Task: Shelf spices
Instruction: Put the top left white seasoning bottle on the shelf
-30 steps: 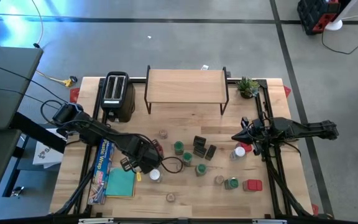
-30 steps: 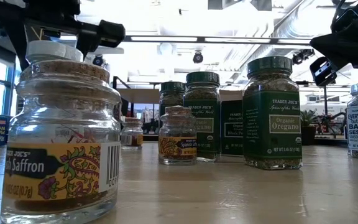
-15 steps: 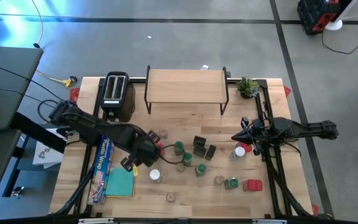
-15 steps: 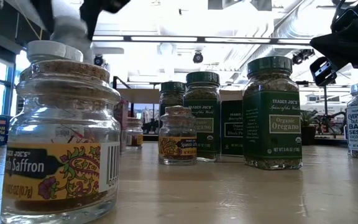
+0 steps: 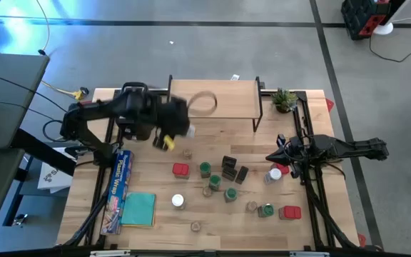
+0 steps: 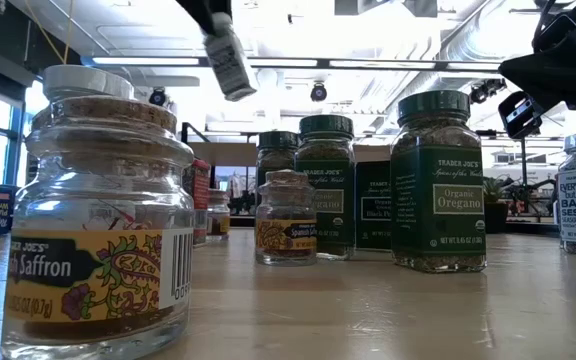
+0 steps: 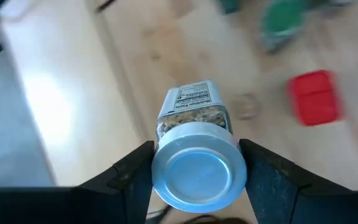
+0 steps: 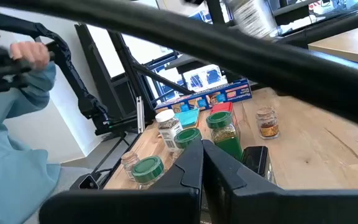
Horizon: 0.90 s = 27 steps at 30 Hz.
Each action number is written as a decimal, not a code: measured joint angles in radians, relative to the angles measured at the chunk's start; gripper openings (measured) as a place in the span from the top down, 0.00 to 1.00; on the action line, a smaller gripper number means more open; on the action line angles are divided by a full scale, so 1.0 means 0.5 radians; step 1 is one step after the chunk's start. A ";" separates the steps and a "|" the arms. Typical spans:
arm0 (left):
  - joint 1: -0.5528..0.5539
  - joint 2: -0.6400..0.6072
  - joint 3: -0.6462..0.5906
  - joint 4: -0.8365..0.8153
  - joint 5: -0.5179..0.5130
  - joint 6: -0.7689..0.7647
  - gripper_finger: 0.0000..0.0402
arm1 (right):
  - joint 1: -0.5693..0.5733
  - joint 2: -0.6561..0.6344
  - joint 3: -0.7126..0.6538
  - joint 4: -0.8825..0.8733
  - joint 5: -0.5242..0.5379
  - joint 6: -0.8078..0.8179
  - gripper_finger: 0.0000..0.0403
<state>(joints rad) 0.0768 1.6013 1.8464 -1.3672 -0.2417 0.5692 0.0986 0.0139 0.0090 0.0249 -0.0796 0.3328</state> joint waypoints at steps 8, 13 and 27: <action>0.608 0.190 0.173 -0.003 0.111 0.226 0.50 | 0.000 0.000 0.001 -0.001 0.000 -0.001 1.00; 0.883 0.316 0.191 0.005 0.206 0.349 0.50 | 0.000 0.000 0.000 0.000 0.000 -0.001 1.00; 1.116 0.467 0.195 0.012 0.202 0.533 0.46 | 0.000 0.000 0.000 -0.001 0.000 0.000 1.00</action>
<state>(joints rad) 0.6349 1.8346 1.9438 -1.3609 -0.1409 0.8359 0.0986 0.0139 0.0090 0.0246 -0.0795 0.3328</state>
